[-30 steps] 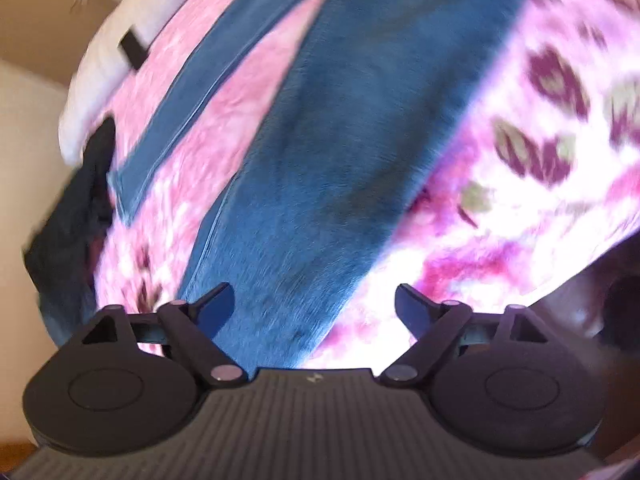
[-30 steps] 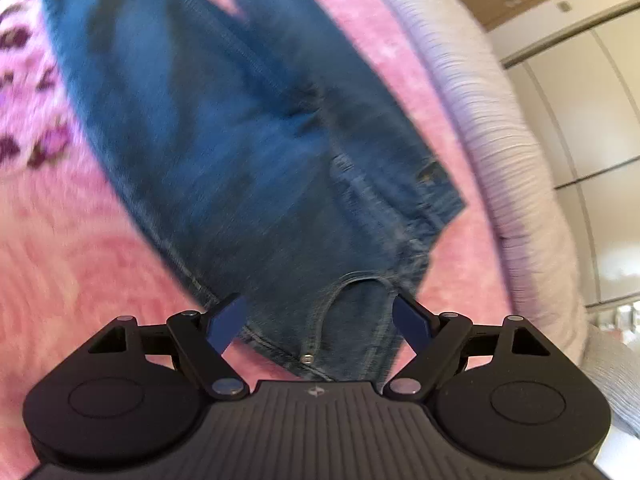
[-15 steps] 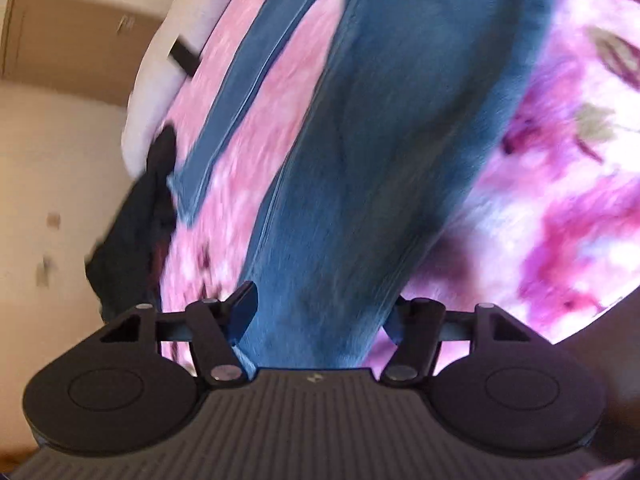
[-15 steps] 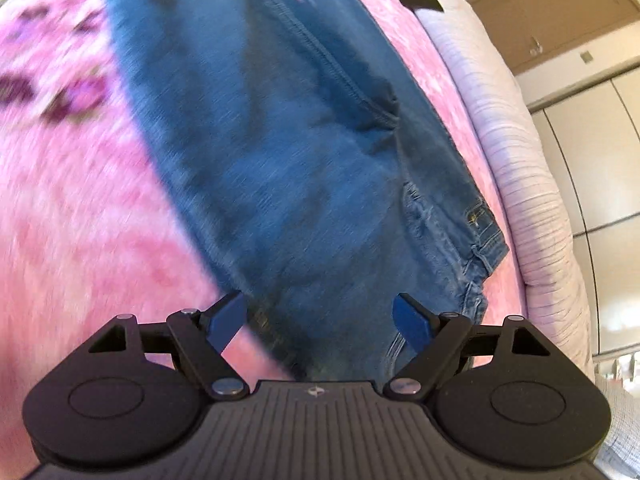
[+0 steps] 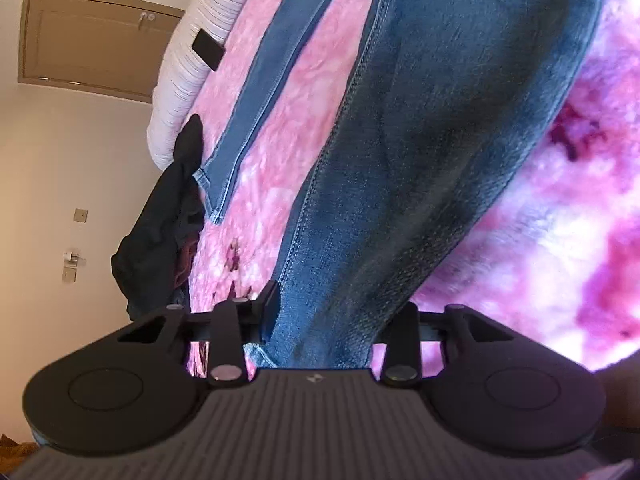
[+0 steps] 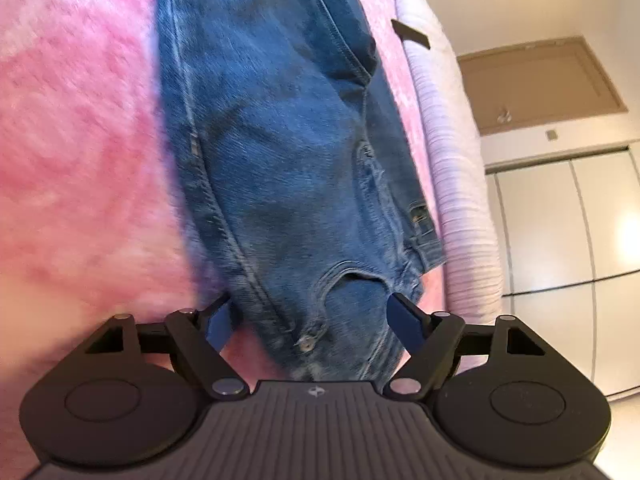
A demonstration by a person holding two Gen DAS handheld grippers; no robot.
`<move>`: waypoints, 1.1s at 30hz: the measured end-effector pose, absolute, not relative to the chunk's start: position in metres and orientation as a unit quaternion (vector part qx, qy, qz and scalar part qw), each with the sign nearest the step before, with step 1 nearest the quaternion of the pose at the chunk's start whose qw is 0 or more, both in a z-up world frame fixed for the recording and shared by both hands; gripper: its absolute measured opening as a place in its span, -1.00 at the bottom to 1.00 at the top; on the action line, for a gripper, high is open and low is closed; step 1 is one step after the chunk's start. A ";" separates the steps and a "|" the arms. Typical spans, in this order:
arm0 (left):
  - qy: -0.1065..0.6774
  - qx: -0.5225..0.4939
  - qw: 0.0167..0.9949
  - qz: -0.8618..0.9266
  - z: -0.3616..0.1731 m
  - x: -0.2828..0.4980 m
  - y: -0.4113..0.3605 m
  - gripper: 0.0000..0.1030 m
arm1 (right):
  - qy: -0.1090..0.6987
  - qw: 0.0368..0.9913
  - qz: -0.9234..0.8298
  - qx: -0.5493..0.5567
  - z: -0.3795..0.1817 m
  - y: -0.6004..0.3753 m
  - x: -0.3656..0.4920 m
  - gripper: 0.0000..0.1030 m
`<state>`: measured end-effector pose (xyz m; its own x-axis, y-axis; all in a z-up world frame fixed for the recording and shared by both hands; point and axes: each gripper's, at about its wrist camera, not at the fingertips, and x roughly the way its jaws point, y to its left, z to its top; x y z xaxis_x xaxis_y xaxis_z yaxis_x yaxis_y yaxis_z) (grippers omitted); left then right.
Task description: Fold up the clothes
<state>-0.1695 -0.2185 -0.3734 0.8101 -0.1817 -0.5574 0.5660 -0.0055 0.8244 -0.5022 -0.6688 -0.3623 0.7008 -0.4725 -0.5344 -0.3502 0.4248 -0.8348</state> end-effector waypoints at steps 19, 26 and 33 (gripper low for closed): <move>0.193 0.642 0.677 -0.303 -0.260 -0.202 -0.169 -0.95 | 0.451 0.749 -0.009 -0.486 -0.262 -0.656 -0.490 -0.75; 0.218 0.647 0.669 -0.294 -0.177 -0.226 -0.138 -0.94 | 0.486 0.741 0.059 -0.459 -0.214 -0.630 -0.519 -0.78; 0.229 0.643 0.654 -0.327 -0.098 -0.127 -0.208 -0.93 | 0.499 0.732 0.091 -0.455 -0.158 -0.641 -0.474 -0.81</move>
<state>-0.1275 -0.2081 -0.0977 0.6812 -0.1329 -0.7200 0.7220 -0.0409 0.6907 -0.4739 -0.6411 -0.1583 0.4852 -0.3210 -0.8133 -0.5874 0.5694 -0.5751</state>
